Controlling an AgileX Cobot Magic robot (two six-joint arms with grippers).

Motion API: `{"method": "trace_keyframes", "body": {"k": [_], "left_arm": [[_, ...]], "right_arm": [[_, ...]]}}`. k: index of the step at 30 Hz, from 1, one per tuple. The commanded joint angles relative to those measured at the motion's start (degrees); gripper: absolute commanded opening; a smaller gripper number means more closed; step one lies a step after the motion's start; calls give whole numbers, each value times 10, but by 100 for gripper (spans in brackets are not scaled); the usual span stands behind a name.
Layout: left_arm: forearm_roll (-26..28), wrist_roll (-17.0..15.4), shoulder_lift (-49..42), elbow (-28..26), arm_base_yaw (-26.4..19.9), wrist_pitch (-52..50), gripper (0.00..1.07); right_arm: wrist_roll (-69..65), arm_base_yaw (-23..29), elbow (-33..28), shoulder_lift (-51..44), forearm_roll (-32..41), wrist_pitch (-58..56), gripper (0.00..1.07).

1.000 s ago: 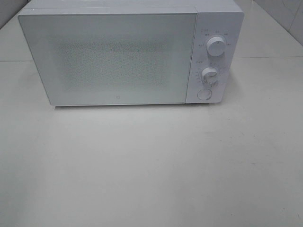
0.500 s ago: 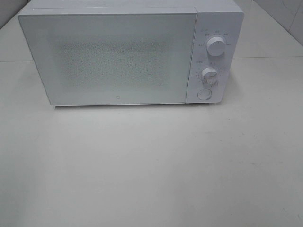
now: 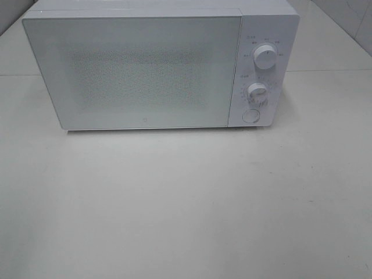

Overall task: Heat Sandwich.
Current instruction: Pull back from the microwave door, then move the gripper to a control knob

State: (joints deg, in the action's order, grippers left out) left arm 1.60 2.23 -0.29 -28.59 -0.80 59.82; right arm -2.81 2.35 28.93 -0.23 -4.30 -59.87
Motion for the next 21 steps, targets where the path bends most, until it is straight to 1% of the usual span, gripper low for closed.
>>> {"method": "trace_keyframes", "body": {"k": [1,9,10,13,14,18,21], "left_arm": [[3,0,-15,2,0,-5,100],[3,0,-15,2,0,-5,100],[3,0,-15,2,0,-5,100],[3,0,-15,2,0,-5,100],[3,0,-15,2,0,-5,100],[3,0,-15,2,0,-5,100],[3,0,-15,2,0,-5,100]], "right_arm": [[5,-4,0,-15,1,3,76],[3,-4,7,-7,1,5,76],[3,-4,18,10,1,7,76],[3,-4,26,30,1,15,76],[3,-4,32,53,1,28,76],[3,-4,33,85,1,52,76],[3,-4,33,127,1,88,76]]}}
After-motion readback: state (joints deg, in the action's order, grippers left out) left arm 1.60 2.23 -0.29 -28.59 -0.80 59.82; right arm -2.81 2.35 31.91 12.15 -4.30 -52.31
